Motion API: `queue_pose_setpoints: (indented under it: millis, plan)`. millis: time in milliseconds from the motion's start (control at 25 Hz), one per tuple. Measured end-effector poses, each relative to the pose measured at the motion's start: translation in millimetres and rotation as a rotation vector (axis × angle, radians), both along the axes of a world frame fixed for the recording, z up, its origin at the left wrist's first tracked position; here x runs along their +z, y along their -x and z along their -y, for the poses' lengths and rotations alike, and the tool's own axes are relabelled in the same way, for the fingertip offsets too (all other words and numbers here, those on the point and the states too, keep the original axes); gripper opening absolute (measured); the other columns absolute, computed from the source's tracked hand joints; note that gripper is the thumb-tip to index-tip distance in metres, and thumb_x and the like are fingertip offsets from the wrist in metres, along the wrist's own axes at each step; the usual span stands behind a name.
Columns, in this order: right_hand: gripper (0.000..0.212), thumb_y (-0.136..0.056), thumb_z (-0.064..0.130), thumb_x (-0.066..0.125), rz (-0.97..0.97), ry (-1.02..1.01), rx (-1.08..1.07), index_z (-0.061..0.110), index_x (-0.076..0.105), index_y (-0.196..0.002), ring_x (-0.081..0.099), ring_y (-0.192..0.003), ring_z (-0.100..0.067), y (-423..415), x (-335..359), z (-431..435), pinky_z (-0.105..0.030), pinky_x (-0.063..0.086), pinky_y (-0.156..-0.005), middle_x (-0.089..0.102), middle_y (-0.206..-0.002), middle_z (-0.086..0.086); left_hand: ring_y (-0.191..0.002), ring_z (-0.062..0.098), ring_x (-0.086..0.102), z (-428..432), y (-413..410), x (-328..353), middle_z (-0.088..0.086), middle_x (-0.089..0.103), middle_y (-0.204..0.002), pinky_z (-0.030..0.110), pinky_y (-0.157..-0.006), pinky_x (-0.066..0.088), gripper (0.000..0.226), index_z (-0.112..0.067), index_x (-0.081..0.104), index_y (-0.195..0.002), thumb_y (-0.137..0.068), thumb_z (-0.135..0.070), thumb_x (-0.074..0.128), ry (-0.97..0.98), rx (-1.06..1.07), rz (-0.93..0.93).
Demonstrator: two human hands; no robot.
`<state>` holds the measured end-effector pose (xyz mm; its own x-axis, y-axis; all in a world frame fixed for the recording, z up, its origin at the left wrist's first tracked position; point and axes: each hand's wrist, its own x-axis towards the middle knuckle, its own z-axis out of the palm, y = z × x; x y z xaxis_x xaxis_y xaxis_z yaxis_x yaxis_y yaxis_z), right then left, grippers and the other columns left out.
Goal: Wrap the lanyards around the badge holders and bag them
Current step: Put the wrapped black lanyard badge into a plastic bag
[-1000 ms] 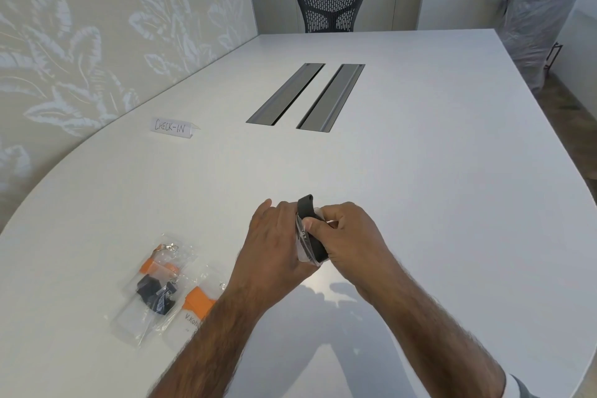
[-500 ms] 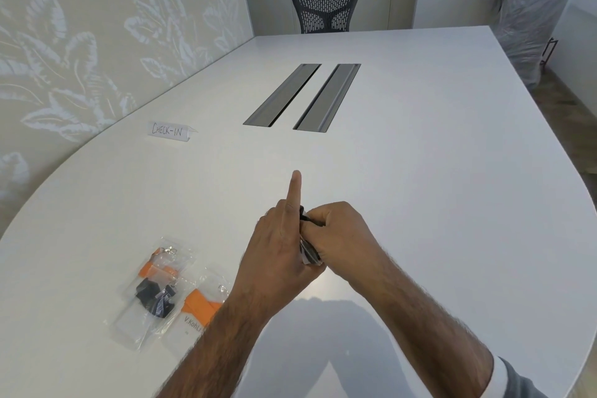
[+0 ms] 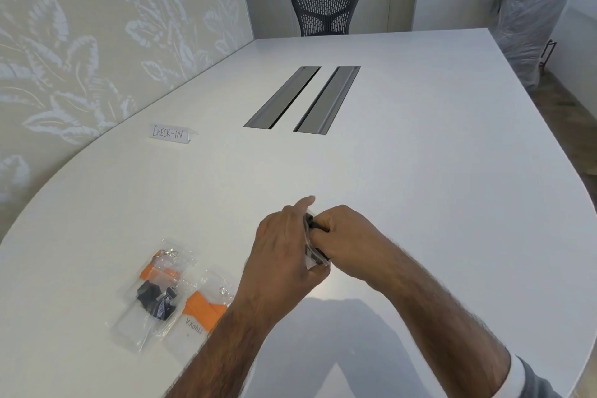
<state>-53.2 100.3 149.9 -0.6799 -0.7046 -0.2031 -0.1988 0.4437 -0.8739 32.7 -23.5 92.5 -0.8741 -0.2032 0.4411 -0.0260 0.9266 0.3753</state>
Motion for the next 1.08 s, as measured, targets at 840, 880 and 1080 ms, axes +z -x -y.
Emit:
queue_pose_setpoints:
  millis: [840,880,1080]
  plan:
    - [0.036,-0.083,0.019,0.060,-0.061,0.055,-0.098,0.006,0.041,-0.056,0.036,-0.051,-0.019,6.4,-2.8,0.3,-0.032,0.038,-0.052,0.041,-0.054,-0.004,-0.108,0.018,0.053,13.7,1.5,7.5,-0.006,0.056,-0.114,0.040,-0.113,0.039,0.079,-0.021,0.036,-0.147,-0.074,-0.034,0.062,0.136,-0.006,0.041]
    - [0.039,-0.083,0.018,0.061,-0.117,0.047,-0.132,0.012,0.038,-0.052,0.031,-0.046,-0.017,2.5,-3.4,2.2,-0.028,0.033,-0.048,0.037,-0.048,0.001,-0.110,0.016,0.050,13.4,1.8,7.8,-0.006,0.056,-0.116,0.039,-0.115,0.037,0.081,-0.021,0.033,-0.149,-0.075,-0.035,0.062,0.124,-0.018,0.039]
    - [0.027,-0.089,0.029,0.070,-0.003,0.102,-0.061,0.009,0.066,-0.071,0.061,-0.059,-0.016,8.0,5.0,-7.1,-0.031,0.049,-0.054,0.071,-0.069,0.000,-0.131,-0.001,0.042,13.8,-1.4,16.3,-0.019,0.047,-0.142,0.028,-0.112,0.035,0.097,-0.044,0.013,-0.159,-0.081,-0.028,0.070,-0.290,-0.071,0.200]
